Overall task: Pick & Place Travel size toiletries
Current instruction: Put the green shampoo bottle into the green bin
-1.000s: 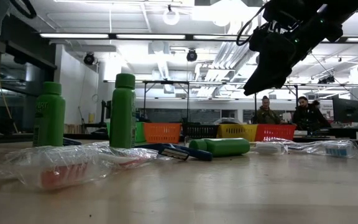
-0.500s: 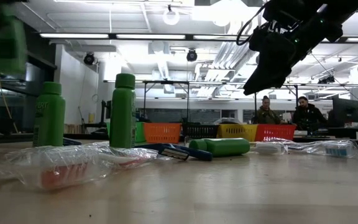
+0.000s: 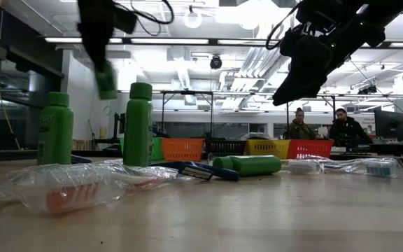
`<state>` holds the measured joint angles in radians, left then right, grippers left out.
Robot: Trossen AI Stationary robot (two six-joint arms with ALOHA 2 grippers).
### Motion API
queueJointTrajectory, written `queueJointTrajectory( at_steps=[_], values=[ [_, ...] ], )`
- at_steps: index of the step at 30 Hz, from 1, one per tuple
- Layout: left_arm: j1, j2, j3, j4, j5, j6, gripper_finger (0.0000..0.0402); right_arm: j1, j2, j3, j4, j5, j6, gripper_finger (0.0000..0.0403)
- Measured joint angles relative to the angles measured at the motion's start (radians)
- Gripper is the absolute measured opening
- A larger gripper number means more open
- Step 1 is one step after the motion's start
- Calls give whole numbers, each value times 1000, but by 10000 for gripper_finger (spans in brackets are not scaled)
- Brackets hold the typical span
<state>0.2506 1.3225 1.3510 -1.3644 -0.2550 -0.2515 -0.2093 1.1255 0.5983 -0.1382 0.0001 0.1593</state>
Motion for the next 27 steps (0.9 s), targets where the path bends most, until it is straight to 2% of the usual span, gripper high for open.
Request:
queueJointTrajectory(
  at_steps=[8, 13, 20, 27],
  values=[
    [338, 106, 0, 280, 113, 264, 109, 0, 0, 0, 6, 1, -6, 155],
    [469, 254, 103, 306, 144, 314, 109, 0, 0, 0, 20, 1, -7, 155],
    [551, 454, 301, 228, 146, 221, 109, 0, 0, 0, 21, 1, -8, 155],
    [554, 545, 327, 212, 139, 92, 109, 0, 0, 0, 21, 1, -26, 155]
  ],
)
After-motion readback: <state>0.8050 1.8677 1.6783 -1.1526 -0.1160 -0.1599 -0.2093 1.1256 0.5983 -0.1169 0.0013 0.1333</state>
